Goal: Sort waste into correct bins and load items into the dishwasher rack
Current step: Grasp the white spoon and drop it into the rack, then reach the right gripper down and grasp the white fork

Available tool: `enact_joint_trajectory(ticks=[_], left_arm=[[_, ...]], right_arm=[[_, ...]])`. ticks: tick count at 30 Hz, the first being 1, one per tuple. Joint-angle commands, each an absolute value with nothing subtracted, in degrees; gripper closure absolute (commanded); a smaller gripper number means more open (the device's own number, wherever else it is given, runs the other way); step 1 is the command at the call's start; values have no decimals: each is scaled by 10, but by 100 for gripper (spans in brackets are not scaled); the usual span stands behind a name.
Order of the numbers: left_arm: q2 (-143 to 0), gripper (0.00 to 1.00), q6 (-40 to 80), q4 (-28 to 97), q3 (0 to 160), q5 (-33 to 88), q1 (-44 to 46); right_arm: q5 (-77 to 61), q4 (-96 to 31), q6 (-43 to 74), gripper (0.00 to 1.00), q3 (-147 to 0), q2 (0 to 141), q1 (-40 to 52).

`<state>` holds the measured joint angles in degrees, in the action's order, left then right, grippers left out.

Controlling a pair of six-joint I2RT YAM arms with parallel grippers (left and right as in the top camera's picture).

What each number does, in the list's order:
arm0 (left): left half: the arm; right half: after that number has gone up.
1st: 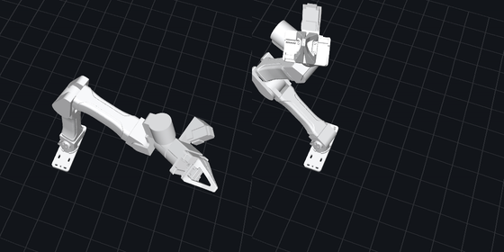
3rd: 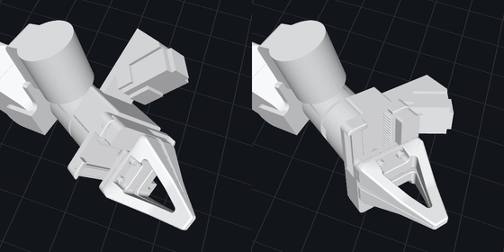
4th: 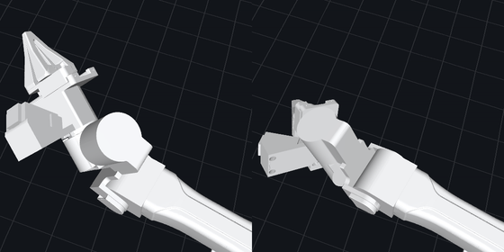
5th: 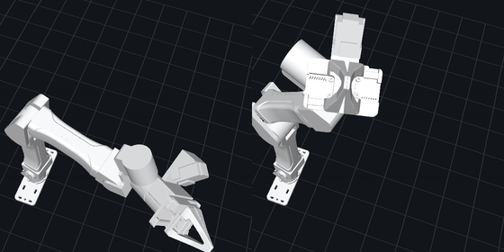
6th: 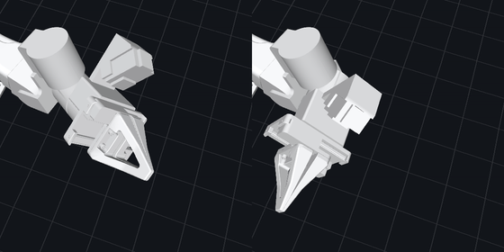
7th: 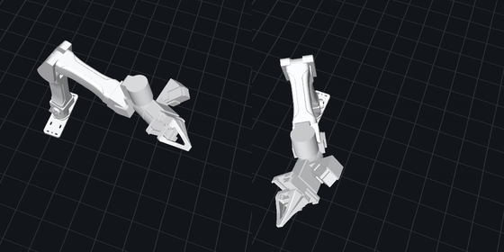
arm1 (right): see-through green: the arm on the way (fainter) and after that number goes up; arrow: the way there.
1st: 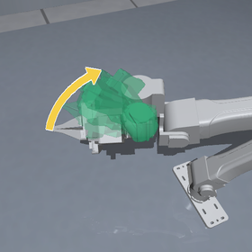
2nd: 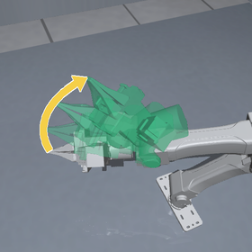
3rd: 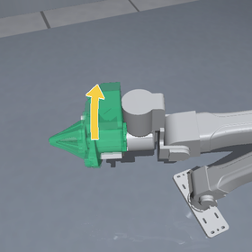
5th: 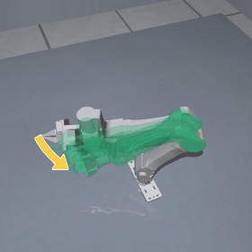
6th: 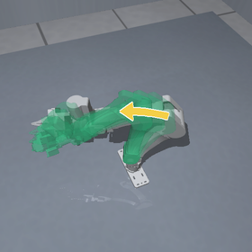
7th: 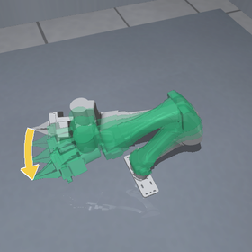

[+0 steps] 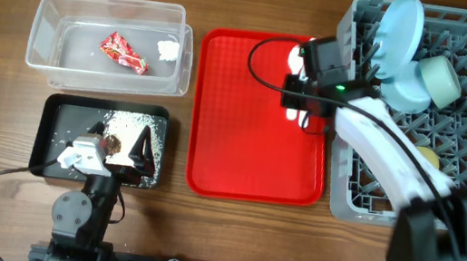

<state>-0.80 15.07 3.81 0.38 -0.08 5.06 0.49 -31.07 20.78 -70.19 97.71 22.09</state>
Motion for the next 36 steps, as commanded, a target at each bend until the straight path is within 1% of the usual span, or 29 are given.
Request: enact_joint_trajectory(ticks=[1, 4, 11, 15, 19, 22, 23, 24, 25, 26, 29, 32, 36], left_arm=[[-4, 0, 143, 41, 3, 4, 46], [-4, 0, 143, 42, 3, 4, 46], [-4, 0, 143, 41, 3, 4, 46], [-4, 0, 143, 42, 3, 4, 46], [-4, 0, 143, 42, 3, 4, 46], [-4, 0, 143, 42, 3, 4, 46], [-4, 0, 143, 42, 3, 4, 46], [-4, 0, 143, 42, 3, 4, 46], [-4, 0, 143, 42, 3, 4, 46], [-4, 0, 143, 41, 3, 4, 46], [-4, 0, 143, 41, 3, 4, 46], [-4, 0, 143, 42, 3, 4, 46], [-4, 0, 143, 42, 3, 4, 46]], right_arm=[[91, -331, 175, 91, -701, 908, 224], [156, -359, 154, 89, -701, 881, 221], [204, -406, 112, 89, -701, 879, 176], [206, -411, 72, 88, -701, 880, 146], [204, -425, 63, 87, -700, 887, 117], [173, -427, 41, 87, -700, 897, 106], [170, -427, 41, 84, -700, 900, 105], [167, -427, 41, 75, -700, 903, 104], [164, -427, 41, 59, -700, 904, 104], [160, -427, 40, 53, -701, 904, 105], [131, -425, 40, 48, -705, 898, 109], [70, -416, 47, 42, -712, 885, 120], [-22, -387, 66, 41, -711, 880, 156]])
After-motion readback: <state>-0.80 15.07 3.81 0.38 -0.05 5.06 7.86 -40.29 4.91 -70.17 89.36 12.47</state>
